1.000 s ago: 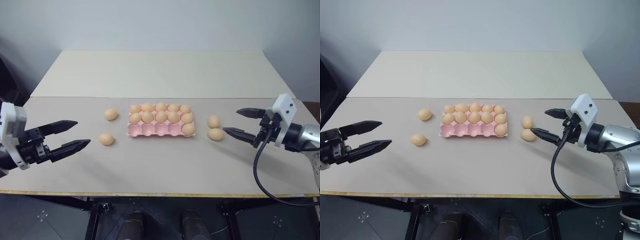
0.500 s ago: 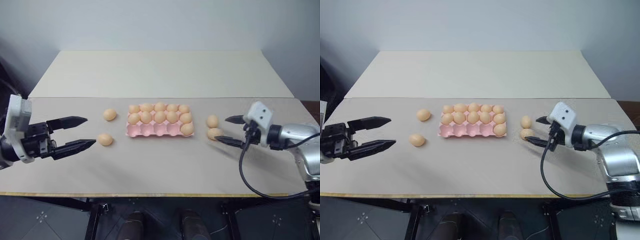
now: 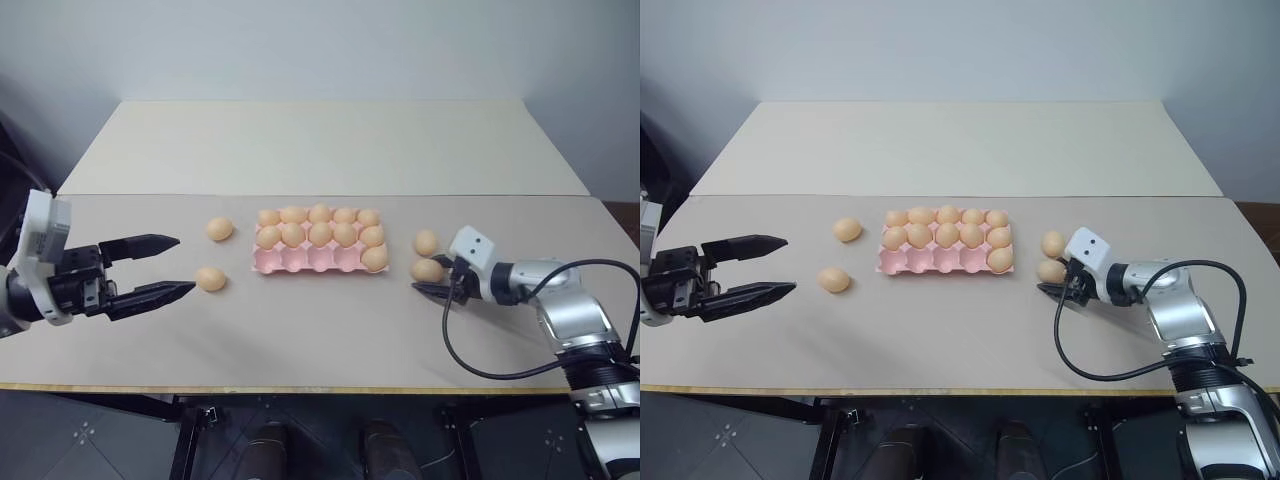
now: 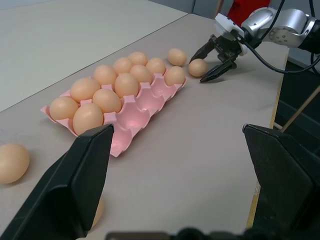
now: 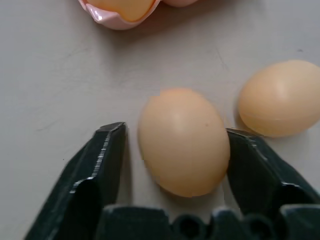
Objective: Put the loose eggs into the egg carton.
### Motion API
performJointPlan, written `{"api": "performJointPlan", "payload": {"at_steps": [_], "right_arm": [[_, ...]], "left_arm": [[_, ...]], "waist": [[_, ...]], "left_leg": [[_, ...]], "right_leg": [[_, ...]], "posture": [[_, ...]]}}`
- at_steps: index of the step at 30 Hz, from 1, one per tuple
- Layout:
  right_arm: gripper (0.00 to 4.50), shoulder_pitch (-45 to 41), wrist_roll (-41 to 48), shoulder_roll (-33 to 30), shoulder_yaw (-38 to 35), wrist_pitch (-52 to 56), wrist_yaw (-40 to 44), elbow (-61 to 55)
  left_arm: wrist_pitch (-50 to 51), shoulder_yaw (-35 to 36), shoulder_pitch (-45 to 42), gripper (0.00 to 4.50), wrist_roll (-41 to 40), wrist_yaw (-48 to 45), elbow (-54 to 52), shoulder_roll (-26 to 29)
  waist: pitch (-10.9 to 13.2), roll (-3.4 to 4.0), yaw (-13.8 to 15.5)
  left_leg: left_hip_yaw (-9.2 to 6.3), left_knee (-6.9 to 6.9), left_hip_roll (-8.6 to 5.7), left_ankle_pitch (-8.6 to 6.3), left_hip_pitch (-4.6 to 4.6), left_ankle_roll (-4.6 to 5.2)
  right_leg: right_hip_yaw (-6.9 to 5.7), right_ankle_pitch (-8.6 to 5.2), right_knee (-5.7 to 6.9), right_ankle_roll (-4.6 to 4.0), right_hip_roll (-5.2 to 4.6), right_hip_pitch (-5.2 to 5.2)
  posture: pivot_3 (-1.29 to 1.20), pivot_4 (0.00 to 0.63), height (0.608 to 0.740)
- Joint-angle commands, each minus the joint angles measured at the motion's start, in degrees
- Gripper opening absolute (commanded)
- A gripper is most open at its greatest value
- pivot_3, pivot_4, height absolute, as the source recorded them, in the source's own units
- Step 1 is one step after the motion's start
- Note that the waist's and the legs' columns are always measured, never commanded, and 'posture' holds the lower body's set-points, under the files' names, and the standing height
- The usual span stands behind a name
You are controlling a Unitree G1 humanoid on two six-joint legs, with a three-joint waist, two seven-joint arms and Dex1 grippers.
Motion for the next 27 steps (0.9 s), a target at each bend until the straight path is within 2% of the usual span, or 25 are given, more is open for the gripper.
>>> {"api": "performJointPlan", "payload": {"at_steps": [1,3,6,10,13,17,23,27], "right_arm": [[2.13,0.3,0.4,-1.5,-2.4,-0.8,0.2,-3.5],[1.90,2.0,1.7,-3.2,-4.1,0.1,1.0,-8.0],[1.90,2.7,4.8,-4.5,-5.8,3.8,2.0,-17.0],[1.90,-1.4,5.8,-1.0,-3.5,7.4,-0.1,-22.0],[1.90,-8.4,3.0,5.9,2.5,10.1,-2.8,-19.8],[1.90,-12.2,-0.5,12.1,6.7,11.6,-7.0,-15.6],[1.90,-14.4,-3.9,16.0,9.5,9.8,-9.3,-10.0],[3.20,-14.5,-4.0,17.2,9.3,10.6,-9.1,-9.7]], "left_arm": [[-0.5,1.4,-0.5,4.50,-0.1,-0.4,-1.0,1.3],[-0.7,1.5,-0.6,4.50,-0.1,-0.5,-1.1,1.6],[-0.4,1.3,-2.0,4.50,-0.9,-0.3,-0.8,1.8],[0.3,0.6,-4.4,4.50,-2.2,0.5,-0.1,1.1],[0.1,-0.9,-6.2,4.50,-1.9,0.6,0.9,0.9],[0.0,-1.3,-6.7,4.50,-1.7,0.5,1.3,0.8],[-0.1,-0.5,-5.7,4.50,-1.7,0.4,0.9,0.8],[-0.1,0.2,-4.5,4.50,-1.8,0.2,0.6,0.9]], "waist": [[0.0,0.00,0.0],[0.0,0.01,0.0],[0.0,0.03,0.1],[0.0,0.03,-0.4],[0.0,0.03,-0.8],[0.0,0.02,-0.7],[0.0,0.02,0.0],[0.0,0.02,-0.1]], "left_leg": [[0.00,0.00,0.00,0.00,0.00,0.00],[0.00,0.00,0.00,0.00,0.00,0.00],[0.00,0.00,0.00,0.00,-0.03,0.00],[0.01,0.01,0.10,0.00,0.07,0.00],[0.01,-0.01,0.15,0.00,0.10,0.00],[0.01,-0.02,0.17,0.00,0.01,-0.01],[0.01,0.04,0.12,0.13,-0.44,-0.33],[0.01,0.04,0.13,0.18,-0.56,-0.42]], "right_leg": [[0.00,0.00,0.00,0.00,0.00,0.00],[0.00,0.00,0.00,0.00,0.00,-0.01],[0.00,0.00,0.00,0.00,0.00,-0.03],[0.03,0.04,0.01,-0.04,0.09,0.02],[0.05,0.05,0.02,-0.05,0.17,0.00],[0.06,0.06,0.01,-0.08,0.20,-0.09],[0.08,0.08,0.12,-0.10,0.15,-0.58],[0.15,0.11,0.38,-0.13,0.18,-0.86]], "posture": [[0.00,0.150,0.740],[0.00,0.150,0.740],[0.00,0.150,0.740],[0.00,0.150,0.740],[0.00,0.150,0.740],[0.00,0.150,0.740],[0.00,0.150,0.740],[0.00,0.150,0.740]]}}
